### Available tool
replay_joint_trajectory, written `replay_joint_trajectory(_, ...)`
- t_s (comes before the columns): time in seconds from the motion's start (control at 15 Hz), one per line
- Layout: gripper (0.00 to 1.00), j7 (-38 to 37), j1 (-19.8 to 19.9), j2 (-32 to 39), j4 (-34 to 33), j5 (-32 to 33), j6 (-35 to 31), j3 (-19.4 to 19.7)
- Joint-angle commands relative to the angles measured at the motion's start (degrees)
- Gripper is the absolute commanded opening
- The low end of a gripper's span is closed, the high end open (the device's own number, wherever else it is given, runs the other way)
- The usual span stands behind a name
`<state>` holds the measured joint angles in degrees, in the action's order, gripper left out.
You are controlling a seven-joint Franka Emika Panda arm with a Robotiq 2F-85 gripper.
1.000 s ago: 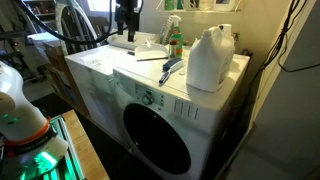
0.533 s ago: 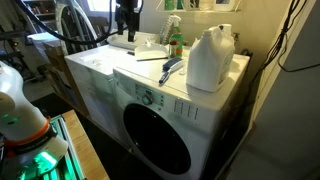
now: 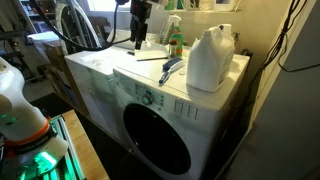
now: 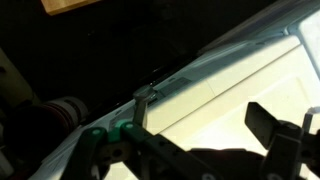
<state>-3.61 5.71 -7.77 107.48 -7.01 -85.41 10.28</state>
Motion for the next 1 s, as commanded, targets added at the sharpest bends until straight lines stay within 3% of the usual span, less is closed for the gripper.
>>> replay_joint_trajectory(0.0,1.00,-8.29,2.14,5.85,-3.69,-3.50,-3.20,0.00)
replay_joint_trajectory(0.07,1.00,-11.15,2.29,7.10,-4.26,-3.37,-4.66,-0.21)
replay_joint_trajectory(0.13,0.75,-14.28,2.17,8.21,-4.61,-2.88,-6.80,-0.56)
replay_joint_trajectory(0.2,0.73,-17.38,1.99,9.28,-4.97,-2.32,-8.73,-0.80)
replay_joint_trajectory(0.53,0.33,-33.59,0.05,12.86,-4.72,3.73,-20.34,-2.36)
replay_joint_trajectory(0.8,0.04,-37.92,-1.12,13.75,-2.43,10.78,-33.74,-2.82)
replay_joint_trajectory(0.87,0.21,-36.10,-0.72,13.76,-3.94,7.95,-29.46,-2.94)
replay_joint_trajectory(0.93,0.14,-36.58,-0.91,14.09,-3.80,8.95,-31.44,-2.99)
